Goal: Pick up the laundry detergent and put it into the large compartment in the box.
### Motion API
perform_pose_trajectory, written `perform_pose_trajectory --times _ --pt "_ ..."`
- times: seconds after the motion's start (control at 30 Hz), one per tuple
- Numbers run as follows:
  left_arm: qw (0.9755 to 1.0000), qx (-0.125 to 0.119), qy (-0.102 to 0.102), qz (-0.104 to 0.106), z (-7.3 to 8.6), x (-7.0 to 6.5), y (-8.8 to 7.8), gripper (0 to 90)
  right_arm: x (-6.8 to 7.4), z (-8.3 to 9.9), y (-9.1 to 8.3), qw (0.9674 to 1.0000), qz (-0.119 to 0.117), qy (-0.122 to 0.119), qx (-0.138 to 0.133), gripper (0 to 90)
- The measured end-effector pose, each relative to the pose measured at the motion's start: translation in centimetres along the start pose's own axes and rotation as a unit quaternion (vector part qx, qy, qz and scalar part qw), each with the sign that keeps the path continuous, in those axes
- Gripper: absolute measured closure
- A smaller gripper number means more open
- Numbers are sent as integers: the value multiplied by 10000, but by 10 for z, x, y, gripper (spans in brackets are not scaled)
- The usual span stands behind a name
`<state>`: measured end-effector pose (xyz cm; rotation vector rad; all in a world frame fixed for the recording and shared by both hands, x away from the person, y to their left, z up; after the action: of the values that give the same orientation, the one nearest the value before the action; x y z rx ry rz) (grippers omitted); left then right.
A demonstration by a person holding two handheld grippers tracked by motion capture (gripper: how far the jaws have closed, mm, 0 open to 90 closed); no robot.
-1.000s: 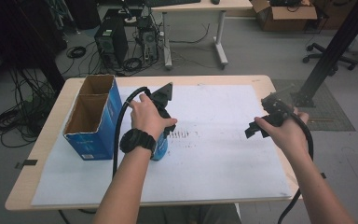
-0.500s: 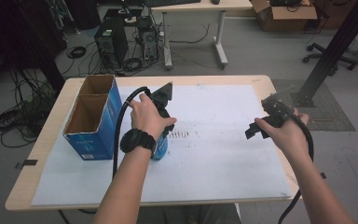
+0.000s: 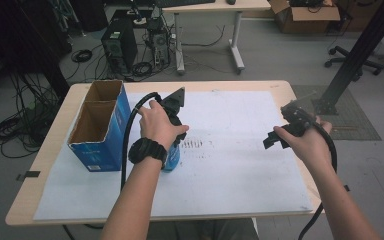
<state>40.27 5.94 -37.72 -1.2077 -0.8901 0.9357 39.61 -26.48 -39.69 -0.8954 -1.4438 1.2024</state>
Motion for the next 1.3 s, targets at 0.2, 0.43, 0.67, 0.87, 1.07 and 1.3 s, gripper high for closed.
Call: perform_pose_trajectory --times 0.2,0.43,0.67,0.87,1.07,1.3 --pt "10000 -12 -32 12 0 0 0 354 0 0 0 10000 1 -5 -3 66" --pt "10000 22 -41 20 0 1 -1 365 -1 1 1 10000 -2 4 6 66" --pt "10000 64 -40 10 0 2 -1 369 -1 0 0 10000 -3 -6 -3 65" --pt "10000 75 -45 8 0 1 -1 371 -1 0 -1 10000 -8 1 -7 65" --pt "9999 137 31 23 0 1 -3 372 -1 0 -2 10000 -7 6 -5 66" --pt "9998 143 105 94 3 1 -12 373 1 1 -4 10000 -29 12 -13 68"
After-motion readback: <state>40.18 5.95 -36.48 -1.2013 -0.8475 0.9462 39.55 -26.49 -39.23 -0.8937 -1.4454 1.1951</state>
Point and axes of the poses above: each handheld gripper's, and its own axes: y roughly forward along the jaws, z roughly out of its underside, x roughly to its left, the point moved 9 cm from there along y, roughly forward along the jaws, and after that the axes turned 13 degrees about x, right-handed, at the moved point
